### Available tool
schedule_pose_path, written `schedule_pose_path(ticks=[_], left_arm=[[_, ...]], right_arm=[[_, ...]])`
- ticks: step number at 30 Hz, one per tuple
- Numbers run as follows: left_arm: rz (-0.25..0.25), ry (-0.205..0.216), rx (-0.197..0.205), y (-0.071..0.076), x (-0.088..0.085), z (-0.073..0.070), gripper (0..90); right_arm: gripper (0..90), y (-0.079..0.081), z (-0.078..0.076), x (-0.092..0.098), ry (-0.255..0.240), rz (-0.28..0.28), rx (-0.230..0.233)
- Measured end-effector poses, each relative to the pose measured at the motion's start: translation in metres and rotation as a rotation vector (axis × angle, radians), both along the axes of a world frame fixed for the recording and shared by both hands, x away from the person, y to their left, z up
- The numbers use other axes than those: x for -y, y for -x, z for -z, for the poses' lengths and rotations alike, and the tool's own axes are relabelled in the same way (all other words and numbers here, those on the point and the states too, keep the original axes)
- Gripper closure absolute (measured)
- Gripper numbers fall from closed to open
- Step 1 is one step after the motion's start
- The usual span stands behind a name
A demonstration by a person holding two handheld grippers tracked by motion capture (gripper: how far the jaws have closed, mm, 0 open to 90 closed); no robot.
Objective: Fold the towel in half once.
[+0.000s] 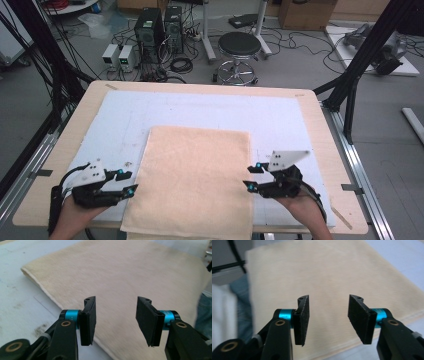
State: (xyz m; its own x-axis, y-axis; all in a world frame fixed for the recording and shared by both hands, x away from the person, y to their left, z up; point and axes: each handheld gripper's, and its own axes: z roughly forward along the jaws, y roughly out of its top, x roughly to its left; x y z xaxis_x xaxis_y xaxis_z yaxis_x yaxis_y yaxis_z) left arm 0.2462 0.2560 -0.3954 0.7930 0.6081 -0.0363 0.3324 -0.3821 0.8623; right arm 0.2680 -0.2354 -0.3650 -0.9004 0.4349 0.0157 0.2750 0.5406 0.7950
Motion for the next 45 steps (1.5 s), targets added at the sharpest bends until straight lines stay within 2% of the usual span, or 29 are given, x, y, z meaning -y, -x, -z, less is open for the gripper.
schedule_pose_path(ticks=[2, 4, 6, 9, 11, 12, 14, 17, 20, 23, 24, 25, 26, 27, 28, 29, 30, 31, 34, 38, 42, 43, 44, 45], left_arm=[[-0.024, 0.005, -0.011, -0.019, 0.005, 0.001, 47.7], [-0.045, -0.023, -0.001, -0.04, 0.009, 0.002, 46.4], [-0.074, -0.028, -0.013, -0.061, 0.014, 0.005, 45.4], [-0.144, -0.041, -0.03, -0.091, 0.018, 0.012, 43.5], [-0.185, -0.02, -0.049, -0.108, 0.017, 0.017, 43.6], [-0.221, -0.015, -0.054, -0.118, 0.017, 0.02, 43.6], [-0.268, -0.043, -0.051, -0.134, 0.018, 0.023, 44.2], [-0.29, -0.057, -0.085, -0.155, 0.021, 0.027, 45.4], [-0.281, -0.063, -0.122, -0.171, 0.024, 0.033, 45.1], [-0.28, -0.039, -0.116, -0.178, 0.026, 0.04, 43.9], [-0.274, -0.039, -0.125, -0.18, 0.027, 0.044, 44.2], [-0.261, -0.069, -0.138, -0.181, 0.028, 0.047, 45.7], [-0.253, -0.075, -0.143, -0.181, 0.029, 0.05, 49.6], [-0.254, -0.059, -0.139, -0.181, 0.029, 0.05, 52.0], [-0.232, -0.039, -0.146, -0.182, 0.029, 0.05, 63.6], [-0.226, -0.049, -0.135, -0.182, 0.03, 0.049, 76.4], [-0.231, -0.057, -0.122, -0.182, 0.031, 0.049, 81.9], [-0.24, -0.059, -0.121, -0.183, 0.032, 0.049, 84.1], [-0.285, -0.083, -0.138, -0.194, 0.03, 0.042, 85.3], [-0.348, -0.067, -0.098, -0.214, 0.026, 0.018, 85.3], [-0.375, -0.051, -0.057, -0.237, 0.03, -0.01, 85.1], [-0.388, -0.059, -0.04, -0.24, 0.032, -0.015, 83.0], [-0.4, -0.063, -0.032, -0.242, 0.034, -0.019, 74.5], [-0.392, -0.069, -0.032, -0.243, 0.034, -0.021, 65.3]], right_arm=[[48.9, -0.019, 0.004, 0.0, 0.007, 0.032, 0.001], [46.5, -0.037, 0.009, 0.0, 0.024, 0.071, 0.006], [44.2, -0.056, 0.014, -0.001, 0.042, 0.103, -0.001], [41.8, -0.082, 0.02, -0.001, 0.059, 0.156, 0.0], [40.0, -0.099, 0.024, 0.0, 0.077, 0.186, -0.02], [39.0, -0.106, 0.026, -0.001, 0.083, 0.193, -0.029], [38.6, -0.123, 0.033, 0.0, 0.092, 0.216, -0.032], [36.9, -0.141, 0.044, 0.001, 0.095, 0.237, -0.057], [36.4, -0.152, 0.056, 0.002, 0.107, 0.247, -0.077], [36.6, -0.158, 0.065, 0.002, 0.095, 0.249, -0.102], [37.2, -0.16, 0.067, 0.001, 0.087, 0.238, -0.109], [37.9, -0.161, 0.07, 0.0, 0.09, 0.237, -0.122], [40.1, -0.162, 0.073, 0.0, 0.091, 0.238, -0.127], [43.5, -0.163, 0.074, 0.0, 0.086, 0.24, -0.14], [58.8, -0.165, 0.074, 0.001, 0.067, 0.238, -0.151], [75.0, -0.167, 0.074, 0.002, 0.043, 0.199, -0.177], [79.8, -0.167, 0.073, -0.001, 0.041, 0.172, -0.196], [81.5, -0.168, 0.071, -0.005, 0.067, 0.155, -0.177], [82.3, -0.179, 0.061, -0.015, 0.131, 0.157, -0.15], [82.5, -0.203, 0.039, -0.021, 0.108, 0.235, -0.087], [81.0, -0.229, 0.016, -0.026, 0.124, 0.3, -0.039], [75.7, -0.235, 0.01, -0.026, 0.118, 0.33, -0.029], [66.0, -0.238, 0.006, -0.026, 0.104, 0.36, -0.023], [61.7, -0.239, 0.005, -0.024, 0.096, 0.377, -0.015]])
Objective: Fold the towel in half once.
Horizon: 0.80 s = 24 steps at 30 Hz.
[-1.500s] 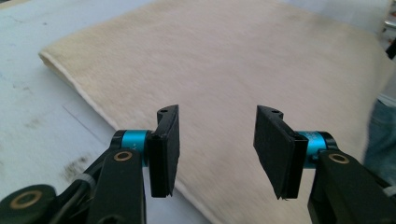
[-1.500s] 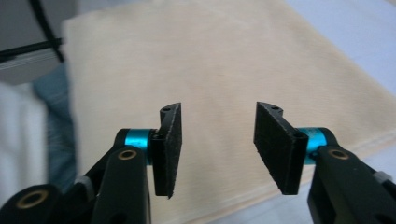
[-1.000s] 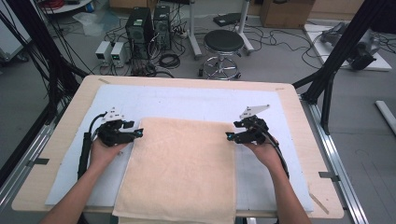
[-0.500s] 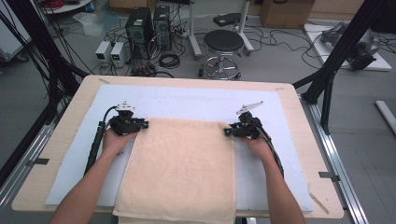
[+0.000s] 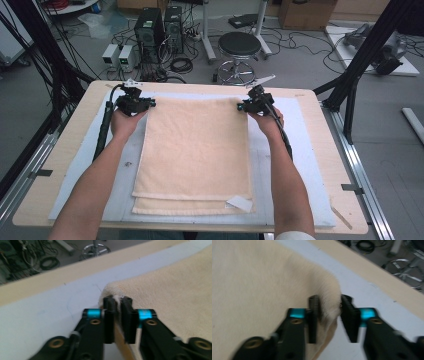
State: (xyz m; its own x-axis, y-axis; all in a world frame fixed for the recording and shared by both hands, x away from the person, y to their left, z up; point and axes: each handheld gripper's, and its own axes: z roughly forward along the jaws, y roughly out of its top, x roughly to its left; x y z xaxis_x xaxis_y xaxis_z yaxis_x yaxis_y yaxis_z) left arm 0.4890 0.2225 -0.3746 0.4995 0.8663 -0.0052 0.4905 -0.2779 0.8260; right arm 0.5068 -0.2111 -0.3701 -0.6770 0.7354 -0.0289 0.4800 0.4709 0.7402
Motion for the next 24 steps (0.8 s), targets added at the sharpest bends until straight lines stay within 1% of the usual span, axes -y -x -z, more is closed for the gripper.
schedule_pose_path(ticks=[1, 2, 3, 4, 5, 6, 7, 8, 10, 11, 12, 13, 14, 16, 17, 18, 19, 20, 21, 22, 23, 24], left_arm=[[0.015, 0.003, 0.002, 0.001, -0.001, -0.001, 63.2], [0.027, 0.005, -0.009, 0.002, -0.003, -0.001, 62.5], [0.044, 0.007, -0.026, 0.004, -0.005, 0.0, 60.4], [0.063, 0.012, -0.059, 0.006, -0.008, 0.001, 57.9], [0.078, 0.025, -0.08, 0.008, -0.009, 0.002, 55.8], [0.088, 0.031, -0.066, 0.014, -0.011, 0.003, 55.5], [0.092, 0.042, -0.042, 0.02, -0.013, 0.004, 55.6], [0.099, 0.058, -0.029, 0.027, -0.015, 0.005, 55.8], [0.128, 0.064, -0.025, 0.037, -0.016, 0.006, 54.6], [0.144, 0.066, -0.018, 0.045, -0.017, 0.007, 53.9], [0.161, 0.073, -0.011, 0.052, -0.017, 0.007, 53.0], [0.177, 0.077, -0.009, 0.059, -0.017, 0.006, 51.9], [0.192, 0.08, 0.003, 0.066, -0.017, 0.005, 50.1], [0.22, 0.093, 0.033, 0.083, -0.017, 0.003, 49.1], [0.235, 0.09, 0.036, 0.09, -0.018, 0.002, 48.5], [0.245, 0.084, 0.047, 0.098, -0.018, 0.002, 47.5], [0.257, 0.085, 0.058, 0.106, -0.019, 0.003, 47.2], [0.262, 0.098, 0.066, 0.114, -0.02, 0.004, 46.9], [0.272, 0.096, 0.068, 0.121, -0.022, 0.005, 46.6], [0.282, 0.093, 0.065, 0.128, -0.023, 0.008, 46.2], [0.284, 0.093, 0.067, 0.133, -0.024, 0.01, 45.7], [0.29, 0.085, 0.055, 0.14, -0.026, 0.013, 45.2]], right_arm=[[58.5, 0.0, 0.0, 0.002, 0.004, -0.005, 0.004], [55.9, 0.002, 0.001, 0.005, -0.001, -0.012, -0.017], [54.6, 0.005, 0.003, 0.007, -0.003, -0.029, -0.027], [51.1, 0.009, 0.004, 0.008, 0.01, -0.041, -0.03], [48.0, 0.011, 0.004, 0.009, 0.018, -0.047, -0.059], [45.6, 0.014, 0.004, 0.01, 0.019, -0.057, -0.082], [43.9, 0.017, 0.003, 0.01, 0.02, -0.068, -0.097], [44.2, 0.022, 0.0, 0.009, 0.019, -0.082, -0.089], [45.0, 0.038, -0.008, 0.007, 0.015, -0.102, -0.01], [44.4, 0.042, -0.01, 0.006, 0.007, -0.114, 0.002], [44.0, 0.051, -0.014, 0.005, -0.016, -0.124, -0.002], [43.5, 0.057, -0.016, 0.004, -0.01, -0.14, 0.013], [42.8, 0.064, -0.018, 0.002, -0.009, -0.153, 0.027], [41.5, 0.079, -0.022, 0.002, -0.032, -0.178, 0.051], [41.0, 0.087, -0.023, 0.002, -0.041, -0.183, 0.058], [41.0, 0.095, -0.023, 0.002, -0.043, -0.196, 0.072], [40.8, 0.103, -0.022, 0.002, -0.035, -0.203, 0.078], [40.7, 0.11, -0.02, 0.002, -0.036, -0.208, 0.077], [40.8, 0.118, -0.018, 0.002, -0.032, -0.22, 0.079], [40.8, 0.125, -0.016, 0.002, -0.016, -0.229, 0.083], [40.8, 0.132, -0.014, 0.003, -0.015, -0.229, 0.085], [40.6, 0.137, -0.012, 0.004, -0.02, -0.235, 0.085]])
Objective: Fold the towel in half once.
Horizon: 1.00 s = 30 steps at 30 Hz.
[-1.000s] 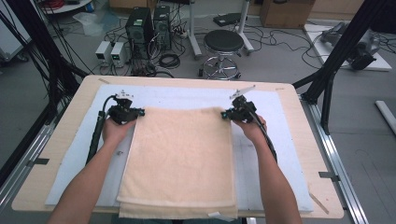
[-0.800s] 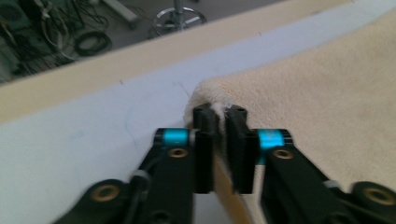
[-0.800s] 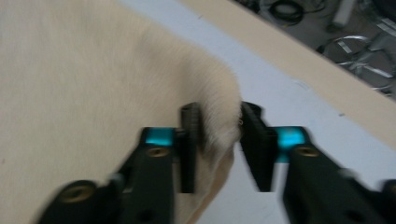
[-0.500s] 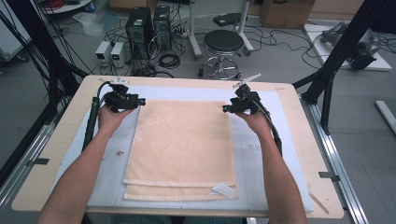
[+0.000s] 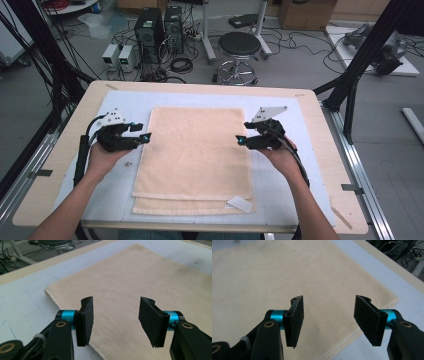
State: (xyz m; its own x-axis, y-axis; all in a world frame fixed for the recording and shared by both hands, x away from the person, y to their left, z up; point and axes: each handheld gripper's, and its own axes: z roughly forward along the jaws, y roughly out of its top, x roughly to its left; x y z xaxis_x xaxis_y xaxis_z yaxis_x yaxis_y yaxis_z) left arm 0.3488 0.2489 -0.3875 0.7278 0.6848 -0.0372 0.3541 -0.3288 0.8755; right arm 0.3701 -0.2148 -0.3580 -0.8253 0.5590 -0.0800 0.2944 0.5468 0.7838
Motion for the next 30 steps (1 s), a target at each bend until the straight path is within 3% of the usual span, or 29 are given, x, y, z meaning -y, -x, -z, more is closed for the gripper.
schedule_pose_path(ticks=[3, 7, 9, 16, 23, 25, 30], left_arm=[[0.02, -0.01, -0.014, 0.019, -0.002, 0.009, 40.9], [0.039, -0.002, -0.013, 0.042, -0.004, 0.022, 40.6], [0.045, -0.006, -0.012, 0.051, -0.005, 0.026, 39.6], [0.108, -0.051, -0.028, 0.078, -0.002, 0.035, 39.1], [0.217, -0.112, -0.137, 0.083, 0.004, 0.051, 55.0], [0.219, -0.129, -0.132, 0.083, 0.006, 0.052, 56.8], [0.205, -0.183, -0.105, 0.083, 0.012, 0.052, 71.6]], right_arm=[[40.4, 0.018, 0.009, 0.004, -0.012, -0.009, -0.012], [40.0, 0.038, 0.021, 0.003, 0.02, -0.037, -0.023], [39.9, 0.047, 0.026, 0.003, 0.032, -0.05, -0.012], [41.5, 0.07, 0.046, 0.004, 0.038, -0.11, -0.036], [57.5, 0.078, 0.069, 0.001, 0.07, -0.179, -0.1], [61.0, 0.079, 0.076, -0.002, 0.097, -0.197, -0.131], [76.9, 0.078, 0.079, -0.001, 0.069, -0.213, -0.139]])
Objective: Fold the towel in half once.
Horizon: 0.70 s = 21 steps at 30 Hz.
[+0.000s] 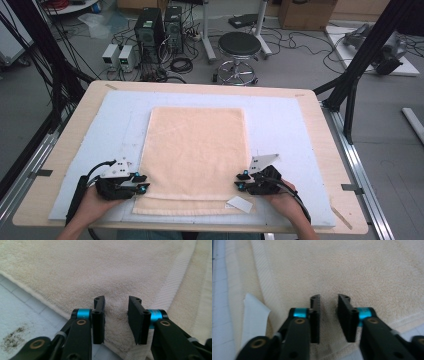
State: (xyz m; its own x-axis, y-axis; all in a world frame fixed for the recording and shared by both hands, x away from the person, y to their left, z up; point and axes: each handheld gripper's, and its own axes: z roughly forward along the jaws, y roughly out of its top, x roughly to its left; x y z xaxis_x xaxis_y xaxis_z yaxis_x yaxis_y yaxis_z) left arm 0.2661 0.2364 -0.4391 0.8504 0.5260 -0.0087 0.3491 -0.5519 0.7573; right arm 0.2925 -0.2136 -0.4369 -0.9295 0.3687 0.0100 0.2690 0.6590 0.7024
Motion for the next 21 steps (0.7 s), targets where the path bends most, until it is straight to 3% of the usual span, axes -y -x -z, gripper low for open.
schedule_pose_path(ticks=[5, 12, 21], left_arm=[[-0.009, -0.007, -0.003, -0.001, 0.002, -0.003, 84.7], [-0.027, 0.043, 0.031, 0.003, 0.0, -0.019, 85.6], [-0.027, 0.085, 0.102, 0.017, -0.003, -0.052, 85.6]], right_arm=[[85.6, -0.001, -0.003, -0.001, 0.011, 0.0, 0.004], [86.2, -0.003, -0.018, 0.004, -0.032, 0.0, 0.01], [86.1, 0.006, -0.053, 0.013, -0.068, -0.008, 0.066]])
